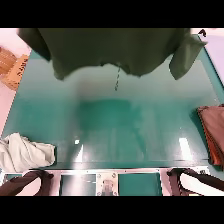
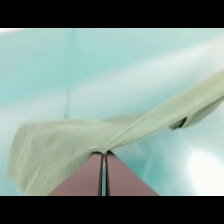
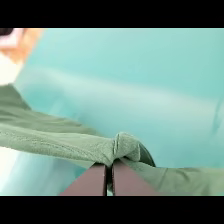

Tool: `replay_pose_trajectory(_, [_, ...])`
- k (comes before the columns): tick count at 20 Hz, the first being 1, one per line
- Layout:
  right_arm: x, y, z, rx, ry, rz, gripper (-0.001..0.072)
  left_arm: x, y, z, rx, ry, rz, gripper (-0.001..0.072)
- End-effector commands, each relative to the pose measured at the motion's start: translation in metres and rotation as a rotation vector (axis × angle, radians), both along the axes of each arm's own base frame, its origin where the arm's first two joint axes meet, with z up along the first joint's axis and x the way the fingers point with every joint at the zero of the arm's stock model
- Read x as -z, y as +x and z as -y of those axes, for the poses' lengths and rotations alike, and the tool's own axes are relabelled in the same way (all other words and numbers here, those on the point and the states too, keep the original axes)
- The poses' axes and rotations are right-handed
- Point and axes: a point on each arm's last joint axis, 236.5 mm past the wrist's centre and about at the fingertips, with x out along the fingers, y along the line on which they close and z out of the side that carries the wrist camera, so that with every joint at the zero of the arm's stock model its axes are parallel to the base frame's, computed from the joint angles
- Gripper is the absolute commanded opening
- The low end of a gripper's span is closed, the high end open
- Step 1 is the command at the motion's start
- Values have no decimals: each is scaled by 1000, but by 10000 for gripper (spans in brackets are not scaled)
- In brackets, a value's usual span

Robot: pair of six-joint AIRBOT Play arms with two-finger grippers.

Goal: Fold the shirts.

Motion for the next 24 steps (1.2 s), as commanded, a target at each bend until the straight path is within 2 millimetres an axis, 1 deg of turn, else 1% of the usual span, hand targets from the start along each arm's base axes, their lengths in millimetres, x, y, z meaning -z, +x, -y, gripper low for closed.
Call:
replay_pose_trajectory(1, [-89, -70, 9, 79, -54, 270, 15, -79, -71, 7, 26, 13, 245, 20])
replay_pose_trajectory(2, [-99, -80, 14, 106, -70, 309, 15, -78, -73, 7, 31, 33, 252, 21])
replay_pose_trajectory(3, [-105, -87, 18, 126, -87, 330, 15, -74, -75, 8, 38, 41, 236, 20])
replay_pose_trajectory(4, [-104, -90, 20, 134, -98, 330, 15, -64, -71, 8, 44, 50, 200, 21])
replay_pose_trajectory(5, [-99, -90, 20, 129, -106, 311, 15, -50, -64, 8, 47, 49, 156, 21])
replay_pose_trajectory(6, [-90, -88, 19, 122, -108, 281, 15, -33, -54, 8, 50, 41, 105, 21])
replay_pose_trajectory(7, [-75, -80, 19, 114, -100, 238, 16, -9, -43, 9, 58, 34, 35, 21])
replay_pose_trajectory(8, [-54, -70, 18, 107, -91, 182, 16, 15, -32, 13, 75, 16, -37, 21])
replay_pose_trajectory(9, [-25, -59, 19, 102, -83, 105, 16, 45, -21, 18, 102, -3, -116, 21])
replay_pose_trajectory(10, [10, -48, 18, 94, -70, 17, 16, 75, -13, 25, 137, -23, -194, 21])
replay_pose_trajectory(11, [48, -38, 16, 87, -56, -69, 16, 111, -5, 31, 166, -48, -280, 21])
replay_pose_trajectory(12, [91, -27, 13, 86, -41, -154, 16, 146, 5, 36, 183, -78, -354, 21])
replay_pose_trajectory(14, [189, -8, 4, 91, -19, -315, 16, 228, 28, 38, 168, -141, -482, 21])
replay_pose_trajectory(16, [292, 4, -3, 128, -3, -468, 17, 315, 40, 35, 117, -183, -605, 22])
replay_pose_trajectory(17, [333, 8, -4, 147, -4, -535, 17, 357, 43, 32, 77, -205, -675, 21])
replay_pose_trajectory(18, [367, 12, -4, 160, 1, -604, 16, 388, 43, 30, 50, -215, -744, 21])
replay_pose_trajectory(19, [393, 16, -6, 166, 22, -670, 17, 412, 41, 31, 48, -222, -811, 21])
replay_pose_trajectory(20, [410, 22, -6, 174, 43, -713, 17, 426, 40, 33, 49, -241, -856, 21])
replay_pose_trajectory(21, [418, 30, -4, 180, 50, -729, 17, 436, 42, 34, 45, -253, -882, 22])
replay_pose_trajectory(22, [418, 38, -1, 179, 51, -733, 39, 441, 45, 34, 40, -257, -892, 22])
replay_pose_trajectory(23, [408, 45, 4, 178, 57, -724, 149, 441, 48, 34, 38, -257, -891, 22])
replay_pose_trajectory(24, [390, 50, 12, 170, 62, -715, 196, 439, 51, 33, 37, -252, -881, 22])
